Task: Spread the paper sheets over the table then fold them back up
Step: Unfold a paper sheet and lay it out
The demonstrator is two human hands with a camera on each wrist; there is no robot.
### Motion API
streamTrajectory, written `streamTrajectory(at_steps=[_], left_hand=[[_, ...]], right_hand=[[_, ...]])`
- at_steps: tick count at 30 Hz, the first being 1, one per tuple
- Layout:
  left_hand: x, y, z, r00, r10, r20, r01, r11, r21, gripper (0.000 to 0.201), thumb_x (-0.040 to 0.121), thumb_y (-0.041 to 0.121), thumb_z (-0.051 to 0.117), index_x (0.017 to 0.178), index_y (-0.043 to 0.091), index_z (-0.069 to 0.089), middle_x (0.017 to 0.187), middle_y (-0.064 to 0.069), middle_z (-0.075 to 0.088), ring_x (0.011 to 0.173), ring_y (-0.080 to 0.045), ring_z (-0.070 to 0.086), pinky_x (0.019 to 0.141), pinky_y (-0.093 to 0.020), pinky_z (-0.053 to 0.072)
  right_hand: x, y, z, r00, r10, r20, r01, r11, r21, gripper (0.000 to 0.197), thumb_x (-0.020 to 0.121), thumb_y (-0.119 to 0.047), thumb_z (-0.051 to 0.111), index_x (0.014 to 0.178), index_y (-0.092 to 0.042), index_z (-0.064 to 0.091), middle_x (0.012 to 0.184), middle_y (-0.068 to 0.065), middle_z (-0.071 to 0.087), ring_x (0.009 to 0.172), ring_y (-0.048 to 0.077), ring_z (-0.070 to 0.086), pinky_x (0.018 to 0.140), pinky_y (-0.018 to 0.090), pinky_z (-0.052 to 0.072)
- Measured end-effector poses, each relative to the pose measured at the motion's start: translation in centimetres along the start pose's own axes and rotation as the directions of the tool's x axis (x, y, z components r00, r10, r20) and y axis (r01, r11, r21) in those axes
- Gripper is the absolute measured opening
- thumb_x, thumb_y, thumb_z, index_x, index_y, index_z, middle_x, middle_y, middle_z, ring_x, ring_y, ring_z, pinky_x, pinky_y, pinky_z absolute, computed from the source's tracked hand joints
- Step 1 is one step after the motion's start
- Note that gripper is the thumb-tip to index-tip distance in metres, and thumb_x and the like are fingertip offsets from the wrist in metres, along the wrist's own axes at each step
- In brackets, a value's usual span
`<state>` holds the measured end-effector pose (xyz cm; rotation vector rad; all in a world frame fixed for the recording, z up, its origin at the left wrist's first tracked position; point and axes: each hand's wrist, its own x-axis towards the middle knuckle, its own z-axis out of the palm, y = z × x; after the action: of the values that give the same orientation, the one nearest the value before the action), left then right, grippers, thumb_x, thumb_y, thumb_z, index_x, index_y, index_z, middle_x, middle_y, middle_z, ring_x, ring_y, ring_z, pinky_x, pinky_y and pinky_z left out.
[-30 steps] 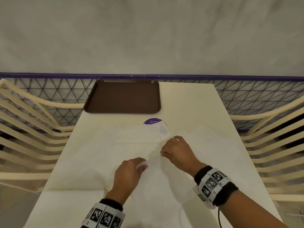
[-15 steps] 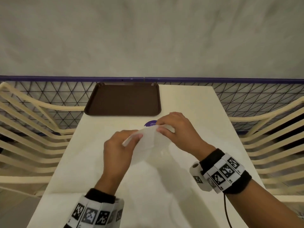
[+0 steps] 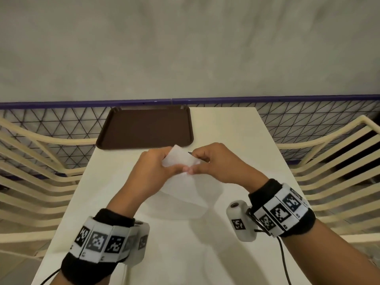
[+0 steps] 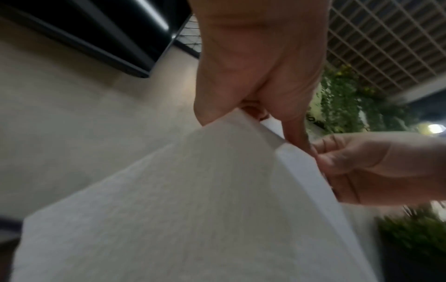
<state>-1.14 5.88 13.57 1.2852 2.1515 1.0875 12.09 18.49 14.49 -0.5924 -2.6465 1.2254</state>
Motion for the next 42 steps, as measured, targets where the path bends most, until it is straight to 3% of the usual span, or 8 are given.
streamTrajectory(at_steps=[7, 10, 15, 19, 26, 29, 33, 42], left_hand=[[0.1, -2.3, 0.1, 0.995, -0.087, -0.057, 0.067, 0.954, -0.291, 0.004, 0.083, 0.025, 0.068, 0.084, 0.024, 0.072, 0.079, 0.007, 0.074, 0.072, -0.005, 0.067, 0.065, -0.016, 0.051], [0.6, -5.0, 0.6, 0.975, -0.218, -0.044, 0.188, 0.913, -0.361, 0.026, 0.083, 0.039, 0.066, 0.097, 0.019, 0.072, 0.100, -0.001, 0.073, 0.096, -0.020, 0.067, 0.086, -0.037, 0.054], [-0.1, -5.7, 2.1, 0.943, -0.280, -0.180, 0.169, 0.869, -0.466, 0.023, 0.081, 0.015, 0.070, 0.061, 0.025, 0.069, 0.068, 0.011, 0.068, 0.072, -0.012, 0.059, 0.070, -0.024, 0.045], [-2.1, -5.4, 2.1, 0.929, -0.208, -0.305, 0.013, 0.844, -0.536, 0.033, 0.078, 0.002, 0.068, 0.052, 0.021, 0.063, 0.054, 0.013, 0.053, 0.049, -0.002, 0.040, 0.055, -0.017, 0.034], [-7.7, -9.5, 5.4, 0.975, -0.213, -0.059, 0.155, 0.847, -0.508, 0.041, 0.071, -0.028, 0.053, 0.072, 0.008, 0.073, 0.073, 0.008, 0.074, 0.064, -0.005, 0.068, 0.055, -0.011, 0.049], [-9.5, -12.7, 8.5, 0.946, -0.314, 0.074, 0.317, 0.859, -0.402, 0.054, 0.066, -0.027, 0.060, 0.064, 0.025, 0.075, 0.069, 0.017, 0.072, 0.073, 0.005, 0.067, 0.063, -0.005, 0.048], [-11.0, -15.5, 10.7, 0.876, -0.439, 0.201, 0.483, 0.792, -0.373, 0.046, 0.072, -0.022, 0.059, 0.060, 0.019, 0.075, 0.075, -0.009, 0.074, 0.069, -0.018, 0.071, 0.059, -0.017, 0.054], [-6.6, -15.7, 10.8, 0.857, -0.508, 0.085, 0.515, 0.838, -0.179, 0.026, 0.080, -0.001, 0.064, 0.061, 0.017, 0.061, 0.045, 0.005, 0.060, 0.041, -0.007, 0.056, 0.044, -0.018, 0.043]], right_hand=[[-2.0, 4.0, -1.8, 0.961, 0.251, 0.114, -0.260, 0.964, 0.065, 0.014, 0.074, -0.016, 0.077, 0.083, -0.009, 0.069, 0.081, 0.006, 0.071, 0.066, 0.009, 0.062, 0.063, 0.020, 0.048], [-2.5, 6.5, -1.9, 0.934, 0.343, 0.104, -0.351, 0.933, 0.079, 0.014, 0.074, -0.015, 0.077, 0.074, -0.003, 0.069, 0.067, 0.005, 0.069, 0.059, 0.010, 0.059, 0.060, 0.025, 0.045], [-2.8, 7.4, -1.2, 0.885, 0.348, -0.309, -0.302, 0.935, 0.185, 0.019, 0.078, -0.009, 0.072, 0.063, -0.016, 0.062, 0.057, -0.002, 0.055, 0.047, 0.007, 0.044, 0.048, 0.019, 0.036], [-5.7, 5.8, -0.2, 0.817, 0.225, -0.531, -0.019, 0.930, 0.366, 0.019, 0.076, 0.001, 0.071, 0.068, -0.017, 0.069, 0.072, -0.002, 0.071, 0.071, 0.008, 0.064, 0.070, 0.014, 0.049], [-11.4, 9.9, 4.5, 0.912, 0.280, -0.300, -0.143, 0.902, 0.407, 0.023, 0.070, 0.010, 0.071, 0.068, -0.012, 0.073, 0.082, -0.004, 0.075, 0.085, 0.008, 0.069, 0.080, 0.015, 0.050], [-12.6, 13.4, 7.7, 0.913, 0.385, -0.137, -0.332, 0.894, 0.302, 0.038, 0.071, 0.004, 0.075, 0.063, -0.033, 0.070, 0.078, -0.020, 0.072, 0.080, -0.002, 0.067, 0.078, 0.012, 0.047], [-13.6, 14.4, 9.4, 0.882, 0.471, 0.022, -0.469, 0.872, 0.143, 0.023, 0.076, -0.008, 0.074, 0.064, -0.026, 0.065, 0.054, -0.034, 0.059, 0.056, -0.008, 0.057, 0.057, 0.006, 0.039], [-7.5, 15.9, 8.7, 0.837, 0.526, -0.155, -0.513, 0.851, 0.116, 0.021, 0.077, -0.010, 0.072, 0.072, -0.027, 0.060, 0.061, -0.007, 0.057, 0.058, 0.009, 0.056, 0.055, 0.009, 0.041]])
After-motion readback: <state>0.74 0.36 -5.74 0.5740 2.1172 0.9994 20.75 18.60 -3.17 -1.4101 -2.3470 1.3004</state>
